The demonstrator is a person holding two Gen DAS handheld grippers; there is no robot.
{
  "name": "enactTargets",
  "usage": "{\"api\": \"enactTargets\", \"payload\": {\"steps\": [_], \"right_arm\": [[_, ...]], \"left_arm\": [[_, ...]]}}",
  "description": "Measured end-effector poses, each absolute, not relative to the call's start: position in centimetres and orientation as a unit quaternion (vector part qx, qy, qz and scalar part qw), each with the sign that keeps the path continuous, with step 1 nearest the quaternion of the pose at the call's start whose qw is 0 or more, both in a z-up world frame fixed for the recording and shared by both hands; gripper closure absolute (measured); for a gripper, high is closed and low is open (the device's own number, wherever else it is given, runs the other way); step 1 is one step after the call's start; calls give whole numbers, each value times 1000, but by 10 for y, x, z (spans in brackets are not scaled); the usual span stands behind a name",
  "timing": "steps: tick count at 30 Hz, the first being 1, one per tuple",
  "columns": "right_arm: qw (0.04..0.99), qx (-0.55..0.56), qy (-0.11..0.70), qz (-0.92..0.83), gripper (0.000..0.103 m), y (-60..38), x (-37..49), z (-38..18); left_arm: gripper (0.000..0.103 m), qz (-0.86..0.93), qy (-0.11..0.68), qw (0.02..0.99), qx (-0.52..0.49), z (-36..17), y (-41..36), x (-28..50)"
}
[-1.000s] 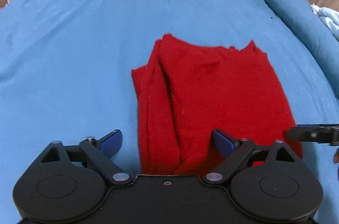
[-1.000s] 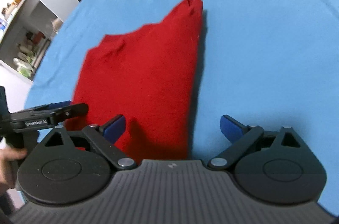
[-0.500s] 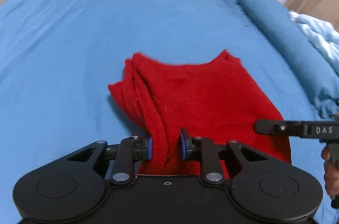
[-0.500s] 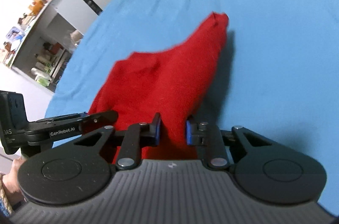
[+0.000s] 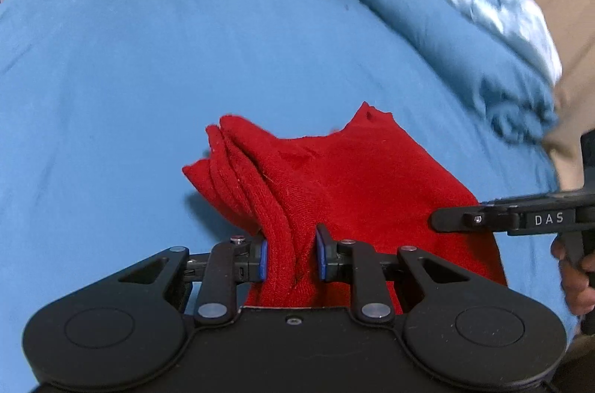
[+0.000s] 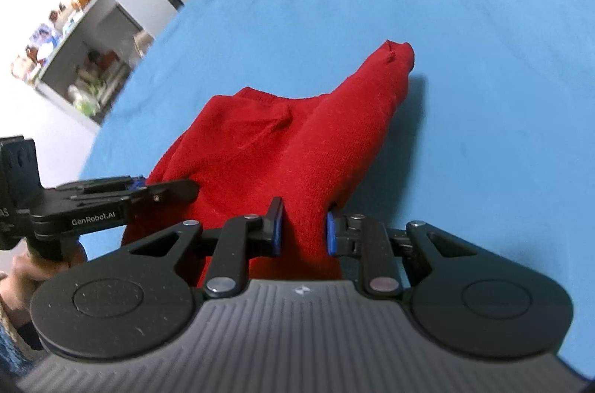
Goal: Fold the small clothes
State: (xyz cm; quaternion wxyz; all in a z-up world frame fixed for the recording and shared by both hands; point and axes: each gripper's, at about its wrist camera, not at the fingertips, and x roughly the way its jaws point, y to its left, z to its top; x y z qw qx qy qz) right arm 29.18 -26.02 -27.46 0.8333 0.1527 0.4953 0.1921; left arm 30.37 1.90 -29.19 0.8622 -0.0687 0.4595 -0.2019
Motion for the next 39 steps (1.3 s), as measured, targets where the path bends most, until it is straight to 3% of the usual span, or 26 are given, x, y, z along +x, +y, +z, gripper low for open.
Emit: {"api": "enactTargets", "payload": {"steps": [6,8,9,12,15,17,26,33,39], "right_arm": [[831,184,500,163,64,-284,262,-328],[835,184,493,163,58,-284,260,-328],[838,178,490,163,53,-280,260,-326],[853,153,474,157,18,-278,251,-313],[870,142,449,146,8,-282,239,-298],[878,130,441,133,7,-282,232,-290],[898,47,424,102,6,-274,228,-314],[909,83,395,107,0,-293,225,-356],[921,99,362,102,0,-294,205,-336]], "left_arm": [[76,-163,448,876,-68,-323,13,284],[69,-158,444,880,-65,-323,10,279],[66,-154,442,882,-57,-322,7,281],[50,-142,425,893,-36,-315,5,277],[27,-133,404,905,-28,-304,12,273],[18,-126,392,911,-24,-302,15,270],[18,-109,375,921,2,-341,18,269],[12,-120,336,934,-12,-371,31,258],[15,-75,320,944,-28,-340,32,233]]}}
